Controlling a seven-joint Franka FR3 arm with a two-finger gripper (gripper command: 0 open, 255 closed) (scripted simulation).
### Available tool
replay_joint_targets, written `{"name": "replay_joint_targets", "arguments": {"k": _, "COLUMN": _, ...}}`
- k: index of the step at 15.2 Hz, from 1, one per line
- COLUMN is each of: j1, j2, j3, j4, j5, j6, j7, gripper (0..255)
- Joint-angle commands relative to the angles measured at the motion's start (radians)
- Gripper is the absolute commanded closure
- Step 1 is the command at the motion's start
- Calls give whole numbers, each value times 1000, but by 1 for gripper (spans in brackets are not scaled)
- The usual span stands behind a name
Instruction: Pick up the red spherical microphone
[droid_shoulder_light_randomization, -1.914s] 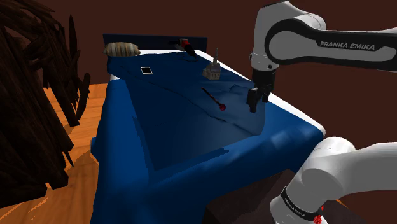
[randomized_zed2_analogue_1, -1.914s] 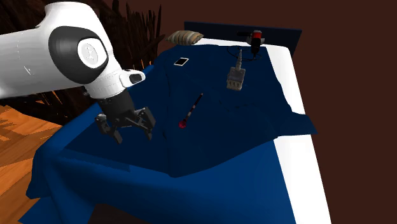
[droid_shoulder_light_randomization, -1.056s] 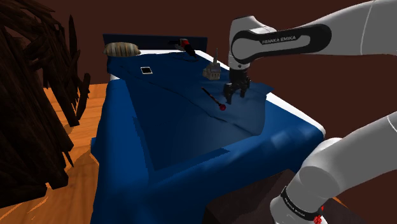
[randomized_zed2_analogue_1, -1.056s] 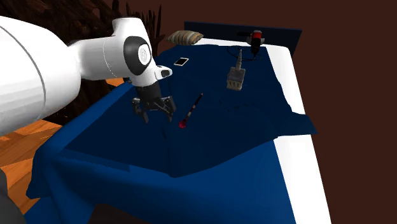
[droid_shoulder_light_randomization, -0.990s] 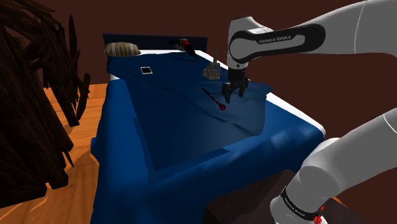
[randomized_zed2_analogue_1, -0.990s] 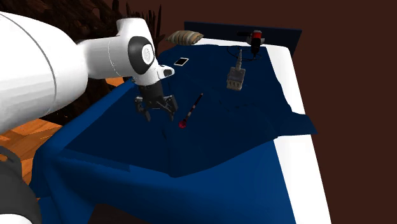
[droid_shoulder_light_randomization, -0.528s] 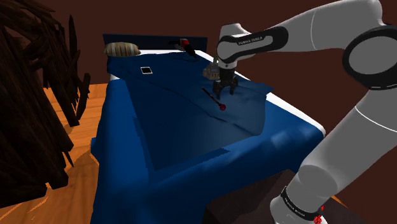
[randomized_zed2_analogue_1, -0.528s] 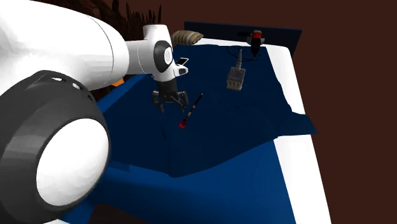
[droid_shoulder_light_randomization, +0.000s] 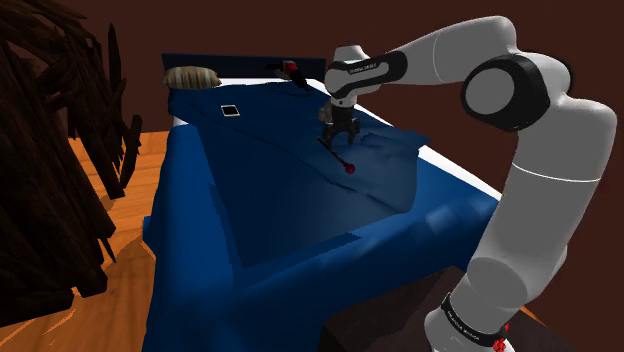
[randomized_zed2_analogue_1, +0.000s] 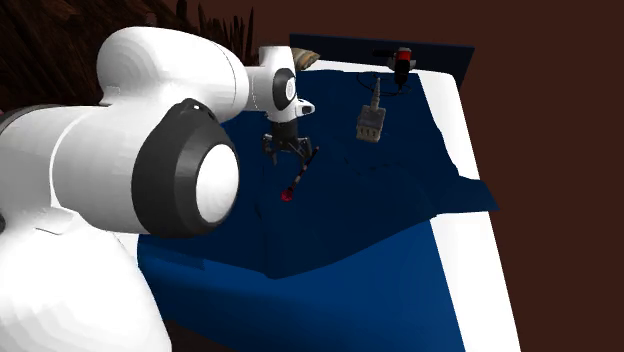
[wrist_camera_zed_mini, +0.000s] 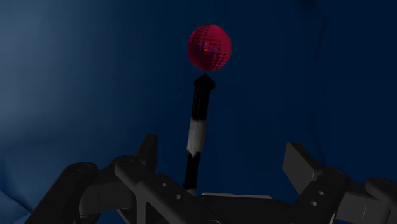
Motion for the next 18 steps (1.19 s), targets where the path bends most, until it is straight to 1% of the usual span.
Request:
{"name": "replay_joint_targets", "arguments": {"k": 1, "j1": -14, "j2": 84, "j3": -8, "j4": 94, "j5": 14, "j6": -6, "j7": -5, "gripper": 0}}
{"name": "replay_joint_targets", "arguments": {"k": 6, "j1": -48, "j2": 299, "j3": -18, "j4": 368, "j5": 52, "j6": -56, "j7": -4, "gripper": 0}}
{"name": "replay_joint_targets", "arguments": {"k": 7, "j1": -49, "j2": 305, "j3": -18, "j4": 376, "j5": 53, "j6": -58, "j7": -4, "gripper": 0}}
{"name": "replay_joint_targets", "arguments": {"k": 14, "j1": -49, "j2": 327, "j3": -17, "j4": 309, "j5": 54, "j6": 31, "j7": -3, "gripper": 0}}
{"name": "replay_joint_targets", "arguments": {"k": 16, "j1": -49, "j2": 327, "j3": -17, "j4": 309, "j5": 54, "j6": 31, "j7": -3, "gripper": 0}}
{"name": "replay_joint_targets", "arguments": {"k": 17, "j1": -49, "j2": 327, "j3": -17, "j4": 310, "j5": 54, "j6": 30, "j7": -3, "gripper": 255}}
{"name": "replay_joint_targets", "arguments": {"k": 18, "j1": -49, "j2": 328, "j3": -17, "j4": 310, "j5": 54, "j6": 31, "j7": -3, "gripper": 255}}
